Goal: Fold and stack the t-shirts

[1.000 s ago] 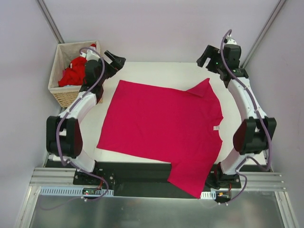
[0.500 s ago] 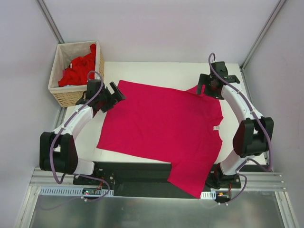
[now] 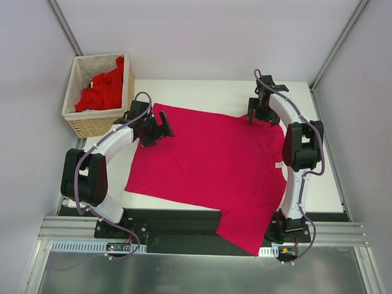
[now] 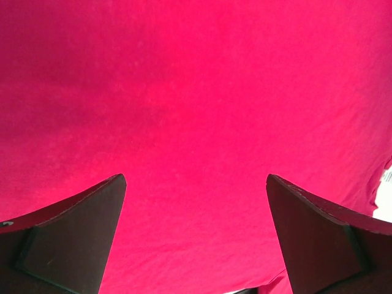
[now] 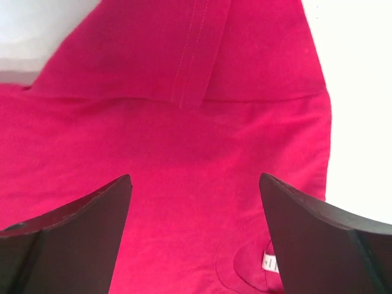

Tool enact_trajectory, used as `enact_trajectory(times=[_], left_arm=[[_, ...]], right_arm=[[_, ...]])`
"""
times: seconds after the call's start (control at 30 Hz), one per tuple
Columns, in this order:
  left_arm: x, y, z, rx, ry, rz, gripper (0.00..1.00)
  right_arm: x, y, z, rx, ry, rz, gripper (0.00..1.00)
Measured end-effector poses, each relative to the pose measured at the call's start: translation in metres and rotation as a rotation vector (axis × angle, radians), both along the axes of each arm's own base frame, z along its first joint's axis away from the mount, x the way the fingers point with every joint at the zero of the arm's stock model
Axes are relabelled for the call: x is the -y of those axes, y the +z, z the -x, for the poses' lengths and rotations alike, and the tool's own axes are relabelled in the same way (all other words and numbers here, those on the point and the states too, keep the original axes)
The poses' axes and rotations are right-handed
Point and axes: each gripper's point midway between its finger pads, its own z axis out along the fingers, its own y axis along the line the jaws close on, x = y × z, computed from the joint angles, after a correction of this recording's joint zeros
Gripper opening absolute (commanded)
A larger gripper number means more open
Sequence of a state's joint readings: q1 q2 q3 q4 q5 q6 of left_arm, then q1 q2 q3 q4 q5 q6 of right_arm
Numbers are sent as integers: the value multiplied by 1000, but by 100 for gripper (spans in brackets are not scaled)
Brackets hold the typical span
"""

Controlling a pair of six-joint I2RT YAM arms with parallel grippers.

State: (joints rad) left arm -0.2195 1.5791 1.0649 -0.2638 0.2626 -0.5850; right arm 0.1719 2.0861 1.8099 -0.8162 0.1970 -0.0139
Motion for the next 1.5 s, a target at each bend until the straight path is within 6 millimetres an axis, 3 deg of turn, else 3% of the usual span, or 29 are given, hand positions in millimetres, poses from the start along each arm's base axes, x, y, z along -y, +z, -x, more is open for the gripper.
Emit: enact_trajectory(times=[0.1, 0.13, 0.2, 0.23, 0.33, 0.53, 0.83, 1.03, 1.5], left_arm=[[3, -4, 4, -19, -10, -6, 99], [5, -4, 5, -20, -15, -7, 99], [4, -5, 5, -20, -14, -11, 99], [4, -5, 5, -20, -13, -13, 99], [2, -6, 7, -28, -10, -20, 99], [0, -17, 7, -54, -2, -38, 99], [-2, -21, 7, -64, 3, -48, 99], [-2, -21, 7, -64, 3, -48, 99], [-2, -21, 7, -64, 3, -49, 99]], right_arm=[[3, -16, -2, -41, 8, 23, 72], [5, -20, -2, -53, 11, 30, 60], [8, -24, -3, -69, 15, 44, 53], [9, -26, -5, -71, 18, 48, 42], [12, -26, -13, -62, 18, 52, 28], [16, -23, -27, -42, 14, 51, 27], [16, -37, -40, -59, 13, 40, 29], [16, -47, -38, -86, 13, 17, 30], [9, -43, -45, -68, 24, -21, 32]])
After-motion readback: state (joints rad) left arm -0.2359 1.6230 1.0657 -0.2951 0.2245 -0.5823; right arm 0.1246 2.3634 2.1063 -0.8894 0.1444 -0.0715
